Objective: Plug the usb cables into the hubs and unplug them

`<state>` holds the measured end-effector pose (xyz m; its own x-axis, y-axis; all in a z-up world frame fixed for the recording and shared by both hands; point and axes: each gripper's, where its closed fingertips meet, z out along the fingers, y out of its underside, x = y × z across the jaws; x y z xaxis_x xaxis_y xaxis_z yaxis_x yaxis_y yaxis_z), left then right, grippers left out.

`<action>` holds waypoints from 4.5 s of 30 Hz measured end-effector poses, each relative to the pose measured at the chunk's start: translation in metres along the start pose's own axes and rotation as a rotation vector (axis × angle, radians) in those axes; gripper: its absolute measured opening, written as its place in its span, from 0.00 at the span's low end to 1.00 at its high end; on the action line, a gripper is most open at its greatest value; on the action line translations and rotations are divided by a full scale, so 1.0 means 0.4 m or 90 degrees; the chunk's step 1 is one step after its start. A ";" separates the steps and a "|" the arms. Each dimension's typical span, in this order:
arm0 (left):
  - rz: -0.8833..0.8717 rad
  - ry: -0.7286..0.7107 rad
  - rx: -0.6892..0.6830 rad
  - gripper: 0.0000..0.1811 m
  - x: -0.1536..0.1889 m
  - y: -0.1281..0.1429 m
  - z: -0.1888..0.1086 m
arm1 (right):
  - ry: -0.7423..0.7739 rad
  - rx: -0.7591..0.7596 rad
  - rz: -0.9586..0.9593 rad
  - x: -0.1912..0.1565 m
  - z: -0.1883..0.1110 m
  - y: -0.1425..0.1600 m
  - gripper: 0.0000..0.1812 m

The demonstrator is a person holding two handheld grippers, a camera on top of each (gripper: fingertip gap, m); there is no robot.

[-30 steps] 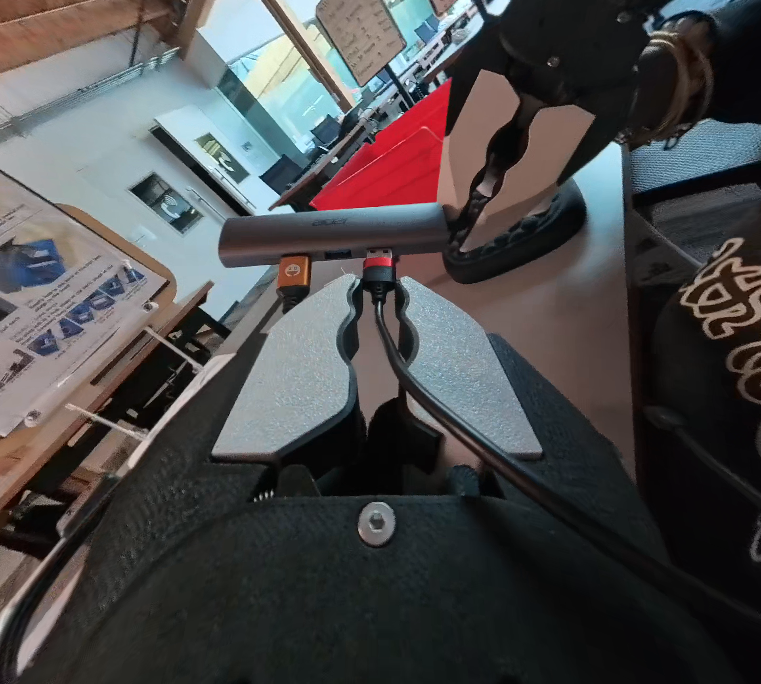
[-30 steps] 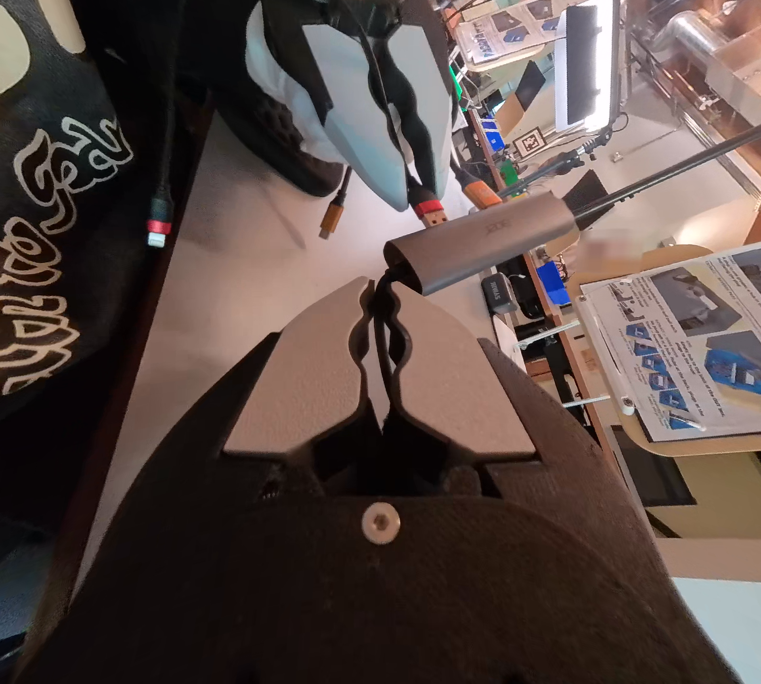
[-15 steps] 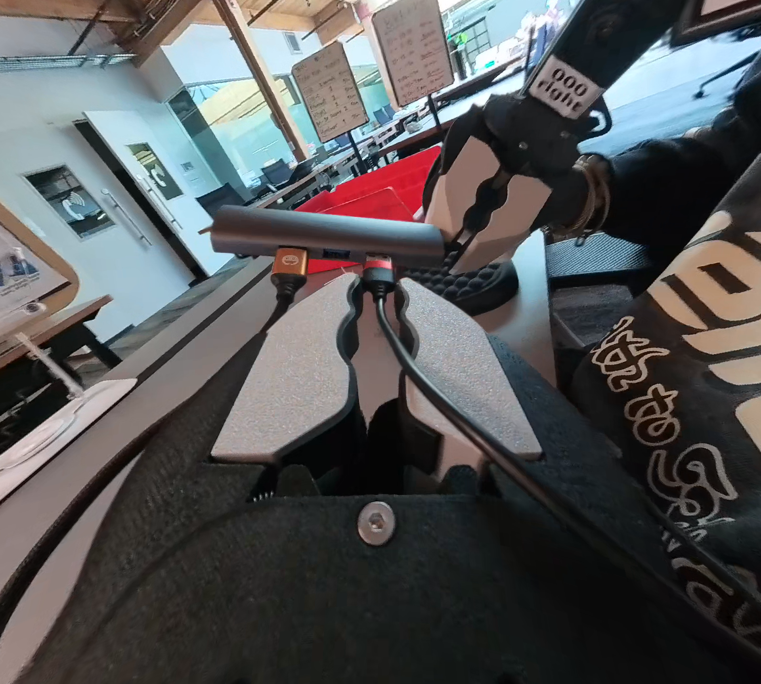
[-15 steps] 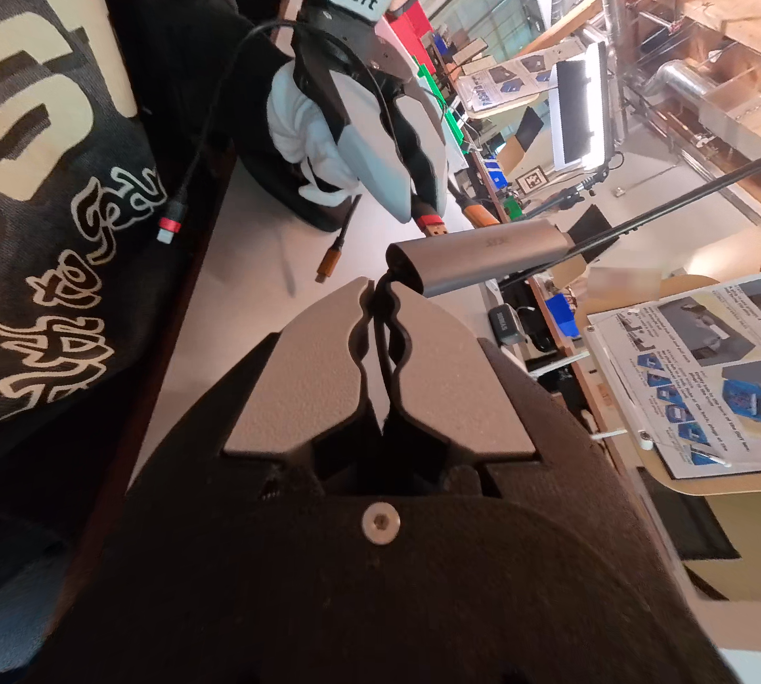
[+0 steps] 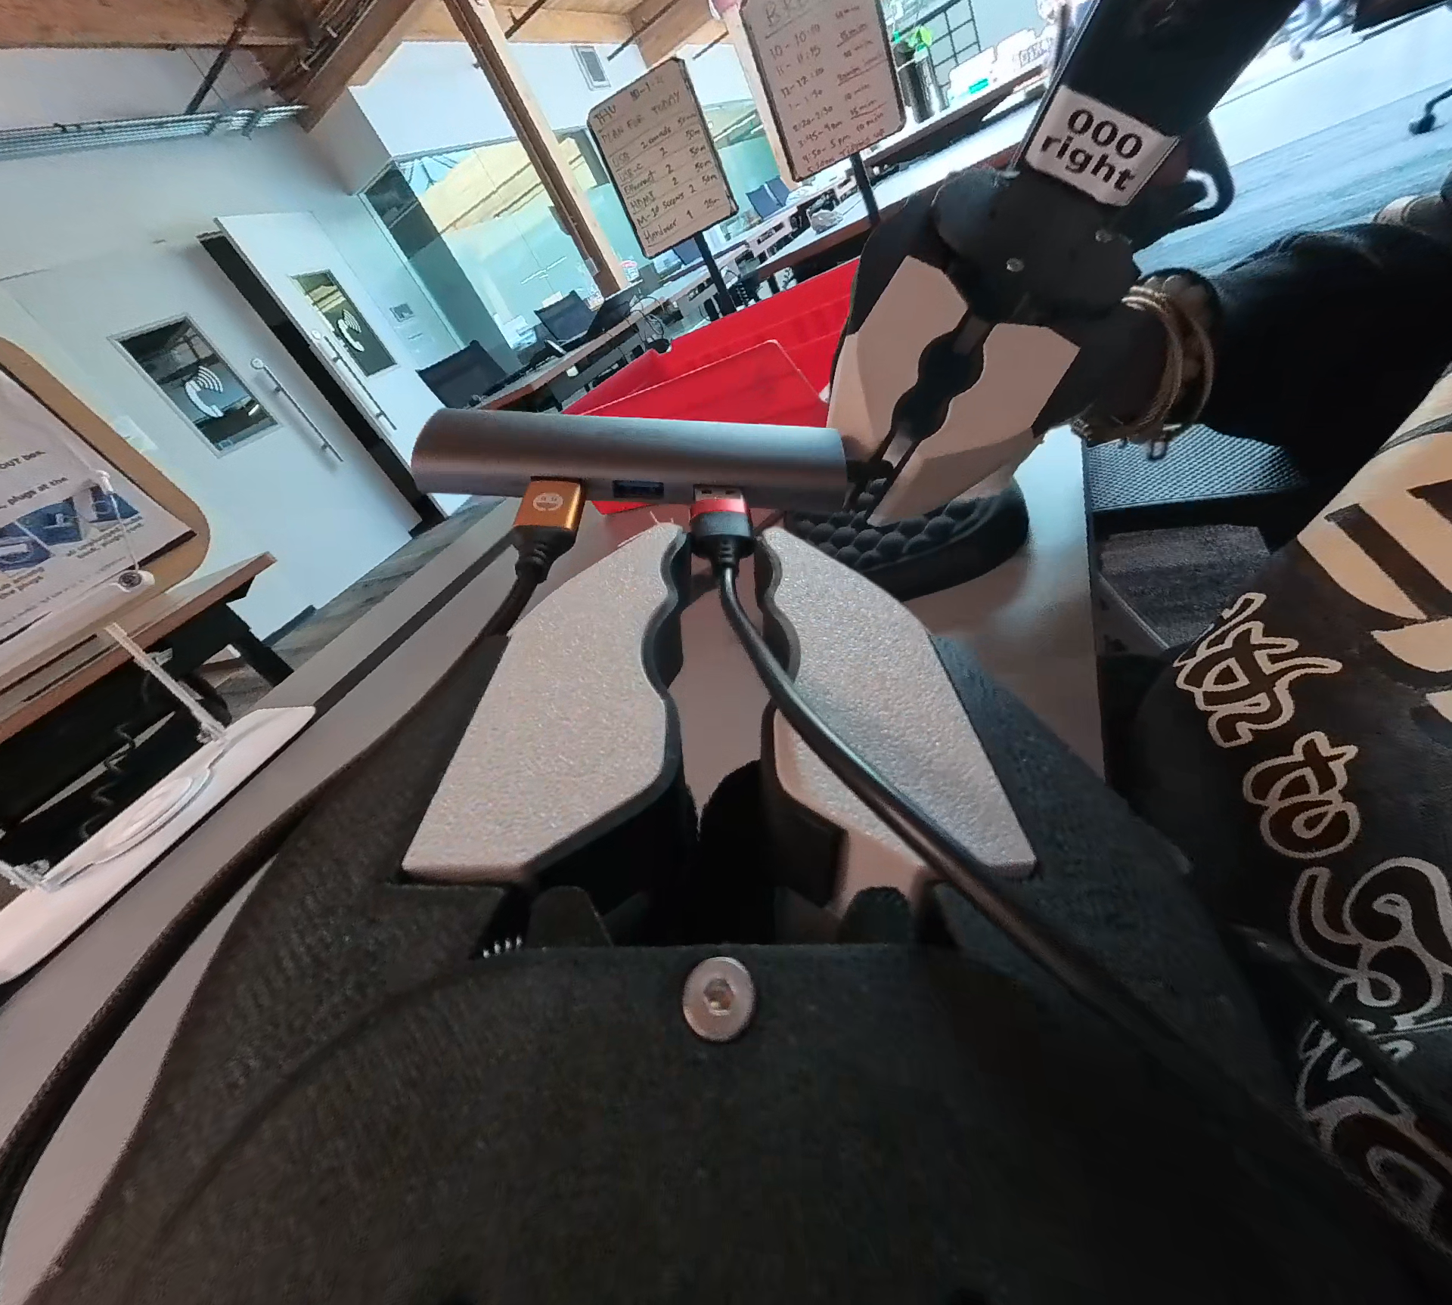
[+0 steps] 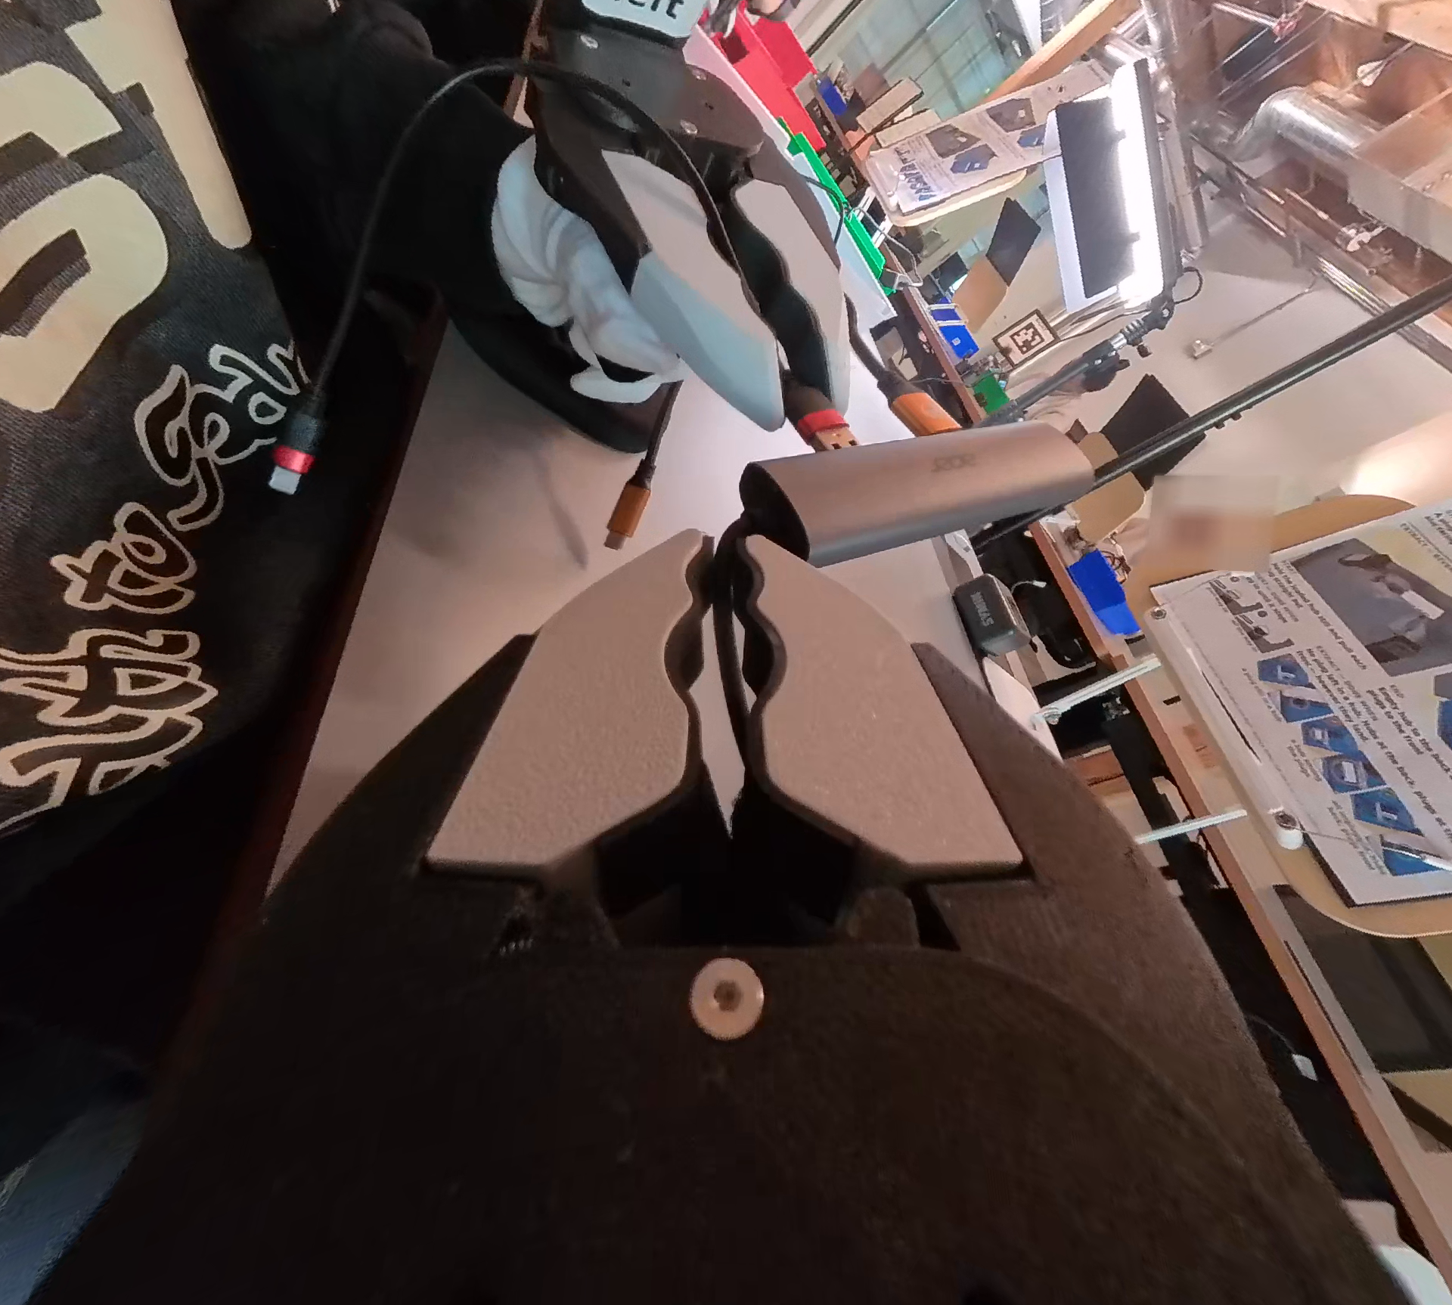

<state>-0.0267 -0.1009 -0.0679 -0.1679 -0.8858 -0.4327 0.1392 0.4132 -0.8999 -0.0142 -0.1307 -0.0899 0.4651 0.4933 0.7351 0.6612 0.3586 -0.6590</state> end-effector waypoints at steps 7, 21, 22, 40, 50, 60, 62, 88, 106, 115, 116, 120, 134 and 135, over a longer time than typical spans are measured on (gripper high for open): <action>0.001 0.003 -0.004 0.08 0.003 0.004 0.004 | -0.001 -0.001 0.007 -0.004 0.006 0.006 0.02; -0.020 -0.011 -0.062 0.08 -0.010 0.036 0.009 | -0.027 -0.041 0.102 0.000 0.016 0.036 0.02; -0.027 -0.019 -0.084 0.08 -0.015 0.048 0.012 | -0.029 -0.059 0.131 0.004 0.018 0.048 0.02; -0.032 -0.038 -0.072 0.08 -0.027 0.042 0.005 | -0.177 0.032 0.402 -0.012 0.008 0.001 0.16; -0.001 -0.052 -0.074 0.08 -0.029 0.040 0.005 | -0.067 0.058 0.447 0.067 -0.004 0.020 0.17; 0.074 -0.022 0.011 0.08 0.006 -0.016 -0.003 | -0.249 0.120 0.904 0.066 0.056 0.027 0.34; 0.076 -0.010 0.017 0.08 0.014 -0.019 -0.002 | -0.307 0.180 0.958 0.070 0.059 -0.002 0.26; 0.071 0.043 -0.021 0.08 0.045 0.012 0.015 | -0.363 0.291 0.965 0.069 0.038 -0.029 0.09; 0.042 0.057 -0.012 0.08 0.047 0.012 0.015 | -0.345 0.306 0.944 0.069 0.034 -0.033 0.09; 0.049 0.070 -0.026 0.08 0.056 0.022 0.019 | -0.348 0.306 0.939 0.066 0.032 -0.035 0.09; 0.052 0.070 -0.030 0.07 0.057 0.024 0.020 | -0.345 0.305 0.938 0.066 0.032 -0.034 0.09; 0.063 0.071 -0.042 0.08 0.061 0.031 0.023 | -0.337 0.300 0.933 0.065 0.033 -0.033 0.09; 0.043 0.081 -0.026 0.08 0.061 0.022 0.020 | -0.332 0.306 0.916 0.063 0.031 -0.038 0.09; 0.043 0.081 -0.028 0.08 0.062 0.023 0.020 | -0.331 0.305 0.917 0.063 0.031 -0.037 0.09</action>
<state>-0.0217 -0.1206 -0.0865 -0.2824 -0.8224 -0.4939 0.1128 0.4828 -0.8685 -0.0196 -0.1137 -0.0634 0.2001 0.7913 -0.5777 -0.4125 -0.4668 -0.7823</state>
